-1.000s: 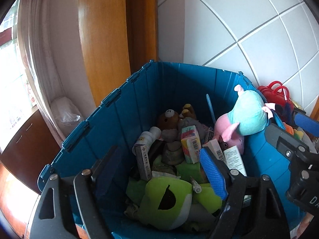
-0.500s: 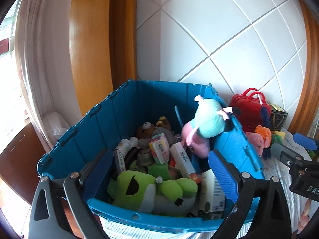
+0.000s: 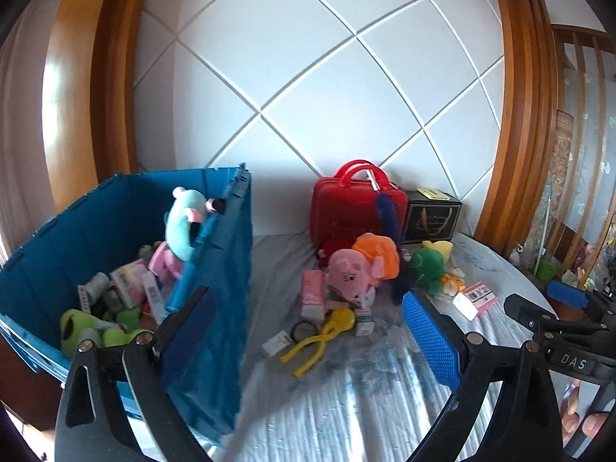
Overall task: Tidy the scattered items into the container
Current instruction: 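Move both tools back toward the remaining items on the bed, then grasp the yellow snowball clip with left tool while right tool grasps the small white-green medicine box, then carry the yellow clip and small box over the blue crate, then open both tools to drop the clip and box into the crate, then move both open tools back toward the items on the bed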
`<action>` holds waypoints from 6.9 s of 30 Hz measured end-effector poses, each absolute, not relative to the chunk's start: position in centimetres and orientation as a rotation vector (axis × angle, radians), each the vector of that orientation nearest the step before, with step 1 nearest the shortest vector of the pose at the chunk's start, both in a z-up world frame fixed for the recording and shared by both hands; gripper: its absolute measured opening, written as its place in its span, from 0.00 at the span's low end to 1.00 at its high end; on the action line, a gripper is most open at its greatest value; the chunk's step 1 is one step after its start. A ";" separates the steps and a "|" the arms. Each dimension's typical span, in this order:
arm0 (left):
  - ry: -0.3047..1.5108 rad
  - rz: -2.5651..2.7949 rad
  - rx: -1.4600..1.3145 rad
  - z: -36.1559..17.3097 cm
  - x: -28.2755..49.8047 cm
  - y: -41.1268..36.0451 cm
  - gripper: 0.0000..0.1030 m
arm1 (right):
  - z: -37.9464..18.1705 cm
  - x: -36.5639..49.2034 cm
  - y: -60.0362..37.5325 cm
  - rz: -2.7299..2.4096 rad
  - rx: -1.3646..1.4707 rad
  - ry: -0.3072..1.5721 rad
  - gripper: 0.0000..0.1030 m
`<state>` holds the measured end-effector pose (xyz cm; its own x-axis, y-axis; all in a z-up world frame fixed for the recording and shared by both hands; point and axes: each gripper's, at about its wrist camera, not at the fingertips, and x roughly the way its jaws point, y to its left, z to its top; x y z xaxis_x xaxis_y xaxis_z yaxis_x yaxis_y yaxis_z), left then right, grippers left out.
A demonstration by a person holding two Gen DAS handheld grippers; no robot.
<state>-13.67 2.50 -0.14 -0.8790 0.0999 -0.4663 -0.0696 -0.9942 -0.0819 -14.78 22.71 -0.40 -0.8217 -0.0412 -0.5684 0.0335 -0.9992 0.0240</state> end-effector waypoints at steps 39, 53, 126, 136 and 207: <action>0.119 2.739 -1.477 -31.3 -40.0 8.9 0.61 | -25.9 -37.1 24.7 -2.585 1.475 -0.037 0.63; -0.190 2.762 -1.471 -30.7 -40.3 8.8 0.26 | -28.8 -41.9 22.6 -2.482 1.445 -0.033 0.63; -0.073 3.324 -0.857 2.2 -18.3 -11.2 0.19 | 4.4 -21.6 4.5 -2.506 0.567 0.102 0.35; -0.099 3.179 -1.113 0.5 -20.4 -24.4 0.20 | 1.2 -23.3 -12.0 -2.453 0.813 0.136 0.35; -0.159 2.908 -0.962 -5.8 -18.2 13.7 0.82 | -4.8 -17.9 37.7 -3.008 1.037 -0.146 1.00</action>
<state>-18.23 13.72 -5.81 -0.8006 0.1033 -0.5902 -0.0381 -0.9918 -0.1219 -17.95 37.67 -4.80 -0.7871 0.0109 -0.6167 -0.0707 -0.9949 0.0726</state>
